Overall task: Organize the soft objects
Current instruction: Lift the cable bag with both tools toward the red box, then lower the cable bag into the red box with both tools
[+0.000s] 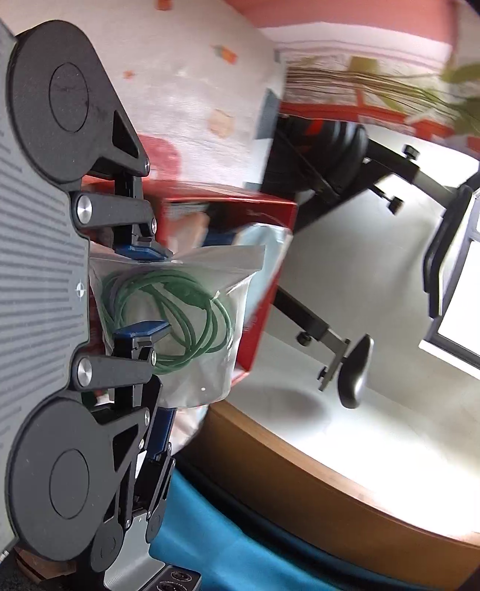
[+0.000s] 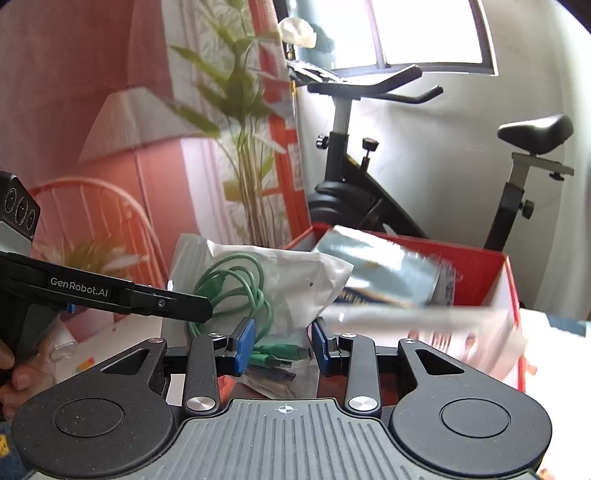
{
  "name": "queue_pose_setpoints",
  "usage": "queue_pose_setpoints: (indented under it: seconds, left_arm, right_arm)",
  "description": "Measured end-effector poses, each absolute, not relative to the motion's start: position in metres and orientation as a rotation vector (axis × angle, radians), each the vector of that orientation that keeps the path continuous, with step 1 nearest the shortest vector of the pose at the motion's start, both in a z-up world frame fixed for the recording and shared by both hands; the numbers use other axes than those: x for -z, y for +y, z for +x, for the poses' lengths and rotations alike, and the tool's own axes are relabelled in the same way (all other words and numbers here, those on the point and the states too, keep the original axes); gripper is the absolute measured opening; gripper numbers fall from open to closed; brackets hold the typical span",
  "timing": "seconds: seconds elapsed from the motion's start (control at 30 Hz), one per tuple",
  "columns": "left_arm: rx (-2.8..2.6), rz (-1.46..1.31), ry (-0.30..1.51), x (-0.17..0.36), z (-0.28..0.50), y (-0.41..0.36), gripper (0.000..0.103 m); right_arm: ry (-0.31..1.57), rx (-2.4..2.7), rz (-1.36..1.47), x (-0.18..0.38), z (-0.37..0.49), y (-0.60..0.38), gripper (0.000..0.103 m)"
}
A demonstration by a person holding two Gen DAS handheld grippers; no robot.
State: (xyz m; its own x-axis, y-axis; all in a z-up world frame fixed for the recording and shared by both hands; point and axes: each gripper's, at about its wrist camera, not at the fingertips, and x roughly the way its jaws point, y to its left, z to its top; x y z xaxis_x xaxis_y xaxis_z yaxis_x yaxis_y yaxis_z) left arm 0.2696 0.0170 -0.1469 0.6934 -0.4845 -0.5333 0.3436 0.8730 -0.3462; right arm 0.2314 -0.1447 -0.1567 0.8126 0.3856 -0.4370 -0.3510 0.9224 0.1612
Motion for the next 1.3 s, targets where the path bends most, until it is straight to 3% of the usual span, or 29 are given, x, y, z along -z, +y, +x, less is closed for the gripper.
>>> queue_pose_setpoints:
  seconds: [0.27,0.6,0.97,1.3]
  left_arm:
    - [0.492,-0.218,0.66,0.123,0.351,-0.006,0.036]
    - [0.405,-0.024,0.855,0.172,0.447,-0.063,0.036]
    - [0.344,0.012,0.897,0.187,0.467,-0.043,0.036]
    - [0.365,0.013,0.844,0.173,0.454,-0.042,0.037]
  right_arm:
    - [0.537,-0.32,0.078,0.13,0.315,-0.169,0.032]
    - [0.823,-0.154,0.146,0.184,0.422,-0.187,0.03]
    - [1.051,-0.152,0.041,0.218,0.476,-0.153,0.03]
    - [1.022,-0.147,0.013,0.205,0.467,-0.152,0.037]
